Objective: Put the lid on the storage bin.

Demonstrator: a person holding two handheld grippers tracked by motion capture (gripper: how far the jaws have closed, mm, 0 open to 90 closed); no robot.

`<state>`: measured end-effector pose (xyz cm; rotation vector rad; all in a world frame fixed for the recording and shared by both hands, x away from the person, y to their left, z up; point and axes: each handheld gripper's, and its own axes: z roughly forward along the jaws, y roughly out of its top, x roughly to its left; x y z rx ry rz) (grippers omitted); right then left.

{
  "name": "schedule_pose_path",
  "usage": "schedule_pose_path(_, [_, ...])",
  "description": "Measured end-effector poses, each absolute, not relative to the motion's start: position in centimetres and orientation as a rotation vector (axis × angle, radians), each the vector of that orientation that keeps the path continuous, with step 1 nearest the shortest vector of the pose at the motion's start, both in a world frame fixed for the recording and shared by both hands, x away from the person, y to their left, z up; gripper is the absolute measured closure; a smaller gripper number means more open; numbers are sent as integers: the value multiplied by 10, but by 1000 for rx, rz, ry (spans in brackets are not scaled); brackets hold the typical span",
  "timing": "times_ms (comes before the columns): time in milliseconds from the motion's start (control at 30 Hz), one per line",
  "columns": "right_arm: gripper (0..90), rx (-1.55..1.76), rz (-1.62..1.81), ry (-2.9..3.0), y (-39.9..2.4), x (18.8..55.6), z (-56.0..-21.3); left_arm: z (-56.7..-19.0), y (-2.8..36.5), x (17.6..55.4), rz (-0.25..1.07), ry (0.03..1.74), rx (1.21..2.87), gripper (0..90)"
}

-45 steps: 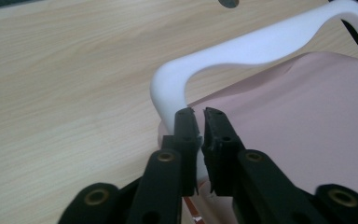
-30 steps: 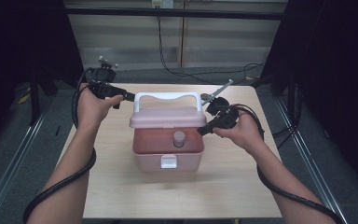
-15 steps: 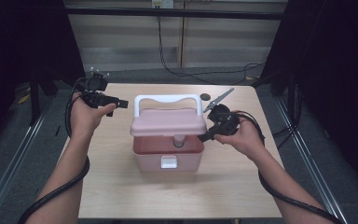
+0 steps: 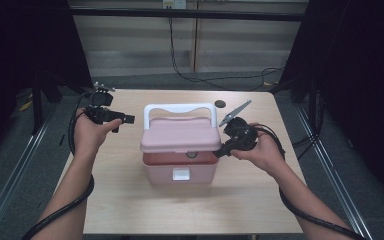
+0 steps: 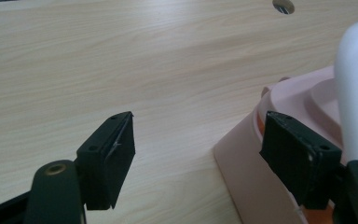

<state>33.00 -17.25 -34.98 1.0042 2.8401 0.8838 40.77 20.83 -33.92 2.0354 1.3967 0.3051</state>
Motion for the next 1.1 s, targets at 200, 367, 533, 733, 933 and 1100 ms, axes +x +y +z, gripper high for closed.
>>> schedule_pose_path(200, [753,1006,868,2839,-176,329,-351,-345,212,407,299,1405,2039,256])
schedule_pose_path(367, [703,1015,836,2834,-178,327,-356,-350,216,406,297,1421,2035,254])
schedule_pose_path(533, [645,1018,820,2844,-180,327,-358,-354,220,406,294,1427,2041,253])
schedule_pose_path(733, [592,1019,810,2851,-186,325,-362,-360,221,405,282,1440,2043,251])
schedule_pose_path(933, [512,1054,839,2834,-195,322,-366,-367,222,404,273,1449,2045,250])
schedule_pose_path(1100, [429,1053,817,2846,-196,320,-373,-372,224,402,274,1455,2035,248])
